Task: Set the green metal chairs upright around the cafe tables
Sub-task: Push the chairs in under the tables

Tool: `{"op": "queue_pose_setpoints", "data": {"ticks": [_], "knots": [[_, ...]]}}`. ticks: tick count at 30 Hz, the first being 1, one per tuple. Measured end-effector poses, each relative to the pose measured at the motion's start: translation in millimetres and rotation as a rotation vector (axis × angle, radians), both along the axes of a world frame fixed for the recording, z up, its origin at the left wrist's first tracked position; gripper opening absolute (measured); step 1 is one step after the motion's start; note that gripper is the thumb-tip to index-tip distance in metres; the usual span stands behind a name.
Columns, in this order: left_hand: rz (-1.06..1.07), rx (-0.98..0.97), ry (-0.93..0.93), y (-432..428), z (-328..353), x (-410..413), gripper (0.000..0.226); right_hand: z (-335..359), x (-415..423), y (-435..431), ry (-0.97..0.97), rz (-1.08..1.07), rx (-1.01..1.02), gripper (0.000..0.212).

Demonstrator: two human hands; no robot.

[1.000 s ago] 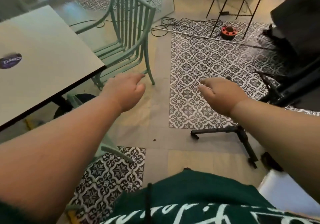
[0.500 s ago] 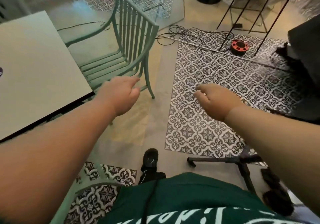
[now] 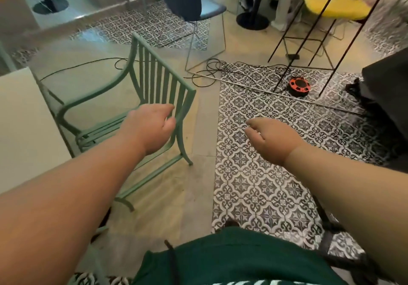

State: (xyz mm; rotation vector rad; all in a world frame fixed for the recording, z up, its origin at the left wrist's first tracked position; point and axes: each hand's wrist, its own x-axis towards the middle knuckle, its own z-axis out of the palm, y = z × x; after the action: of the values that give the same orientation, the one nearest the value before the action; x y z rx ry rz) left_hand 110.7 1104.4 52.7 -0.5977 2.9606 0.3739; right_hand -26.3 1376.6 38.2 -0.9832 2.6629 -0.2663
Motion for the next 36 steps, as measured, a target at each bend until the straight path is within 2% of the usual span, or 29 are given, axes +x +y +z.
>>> {"op": "queue_pose_setpoints", "data": {"ticks": [4, 7, 10, 13, 16, 18, 20, 26, 36], "knots": [[0.024, 0.019, -0.016, -10, -4, -52, 0.057, -3, -65, -17, 0.016, 0.049, -0.002, 0.052], [0.076, -0.004, 0.008, -17, -5, -97, 0.054, -7, -129, -31, 0.024, 0.096, -0.011, 0.054], [0.174, -0.008, 0.023, -22, -4, -138, 0.049, -7, -194, -52, 0.043, 0.175, 0.006, 0.050], [0.289, 0.022, 0.024, -16, -9, -174, 0.055, -3, -257, -75, 0.055, 0.271, 0.036, 0.052], [0.394, 0.056, 0.037, -17, -14, -197, 0.046, 1, -307, -105, 0.058, 0.384, 0.067, 0.054], [0.456, 0.066, 0.045, -22, -16, -205, 0.050, 7, -333, -132, 0.069, 0.447, 0.069, 0.053], [0.548, 0.069, 0.049, -33, -19, -203, 0.055, 7, -350, -165, 0.066, 0.532, 0.077, 0.053], [0.769, 0.045, 0.013, -89, -35, -195, 0.047, -6, -371, -270, 0.071, 0.724, 0.045, 0.054], [0.893, 0.066, 0.031, -177, -38, -241, 0.048, -8, -402, -412, 0.033, 0.932, 0.056, 0.056]]}}
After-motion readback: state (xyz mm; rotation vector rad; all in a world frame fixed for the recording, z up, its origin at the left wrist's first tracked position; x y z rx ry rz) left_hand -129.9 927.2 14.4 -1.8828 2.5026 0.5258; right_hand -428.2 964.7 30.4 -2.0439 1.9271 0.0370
